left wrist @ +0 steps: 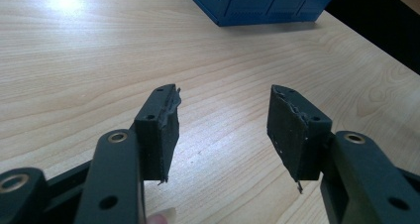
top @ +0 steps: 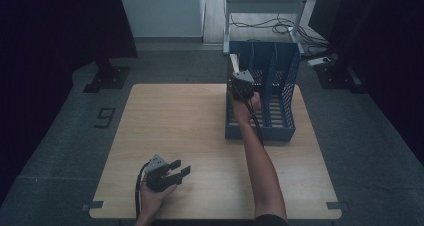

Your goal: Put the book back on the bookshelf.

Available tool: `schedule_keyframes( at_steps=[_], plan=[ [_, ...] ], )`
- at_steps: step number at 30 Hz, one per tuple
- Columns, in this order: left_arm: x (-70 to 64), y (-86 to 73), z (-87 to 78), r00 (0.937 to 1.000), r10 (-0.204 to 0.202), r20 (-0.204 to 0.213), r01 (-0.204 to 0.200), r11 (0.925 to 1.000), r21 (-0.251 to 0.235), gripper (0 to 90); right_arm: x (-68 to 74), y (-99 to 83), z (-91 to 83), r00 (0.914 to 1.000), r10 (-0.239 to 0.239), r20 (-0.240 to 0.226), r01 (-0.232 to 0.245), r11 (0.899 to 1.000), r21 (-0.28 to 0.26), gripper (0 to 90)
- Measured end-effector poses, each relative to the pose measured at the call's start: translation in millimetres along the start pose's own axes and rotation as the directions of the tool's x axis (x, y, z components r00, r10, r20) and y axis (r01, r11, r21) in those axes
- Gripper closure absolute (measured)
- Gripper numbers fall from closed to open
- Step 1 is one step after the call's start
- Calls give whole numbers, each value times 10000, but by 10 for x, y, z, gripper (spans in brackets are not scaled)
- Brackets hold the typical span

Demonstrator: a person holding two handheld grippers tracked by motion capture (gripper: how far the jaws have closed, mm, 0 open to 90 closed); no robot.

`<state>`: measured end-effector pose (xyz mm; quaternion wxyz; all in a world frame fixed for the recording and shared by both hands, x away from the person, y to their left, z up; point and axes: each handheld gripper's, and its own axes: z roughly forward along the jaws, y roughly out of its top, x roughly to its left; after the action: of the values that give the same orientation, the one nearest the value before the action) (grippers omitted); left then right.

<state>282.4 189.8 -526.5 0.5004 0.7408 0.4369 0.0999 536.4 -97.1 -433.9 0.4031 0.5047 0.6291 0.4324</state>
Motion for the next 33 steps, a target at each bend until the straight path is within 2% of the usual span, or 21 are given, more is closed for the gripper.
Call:
schedule_keyframes(
  at_steps=[9, 14, 18, 27, 33],
  plan=[
    [-16, 3, 3, 10000, 61, 20, -61, 10000, -2, 460, -38, -18, -37, 9999, -53, -90, 54, 9999, 143, 659],
    [-22, 1, 10, 10000, 45, 38, -45, 10000, 32, 459, -62, -37, -43, 9998, -170, -40, 171, 9994, 286, 581],
    [-26, -2, 19, 9999, 87, 64, -88, 9999, 86, 459, -98, -60, -63, 9999, 37, -145, -33, 9996, 278, 549],
    [-37, -14, 43, 9999, 87, 65, -89, 9997, 229, 457, -128, -82, -121, 9994, 144, -314, -137, 9997, 223, 502],
    [-46, -18, 52, 9999, 73, 76, -75, 9996, 279, 456, -150, -80, -206, 9968, 390, -698, -387, 9992, 55, 478]
  ],
)
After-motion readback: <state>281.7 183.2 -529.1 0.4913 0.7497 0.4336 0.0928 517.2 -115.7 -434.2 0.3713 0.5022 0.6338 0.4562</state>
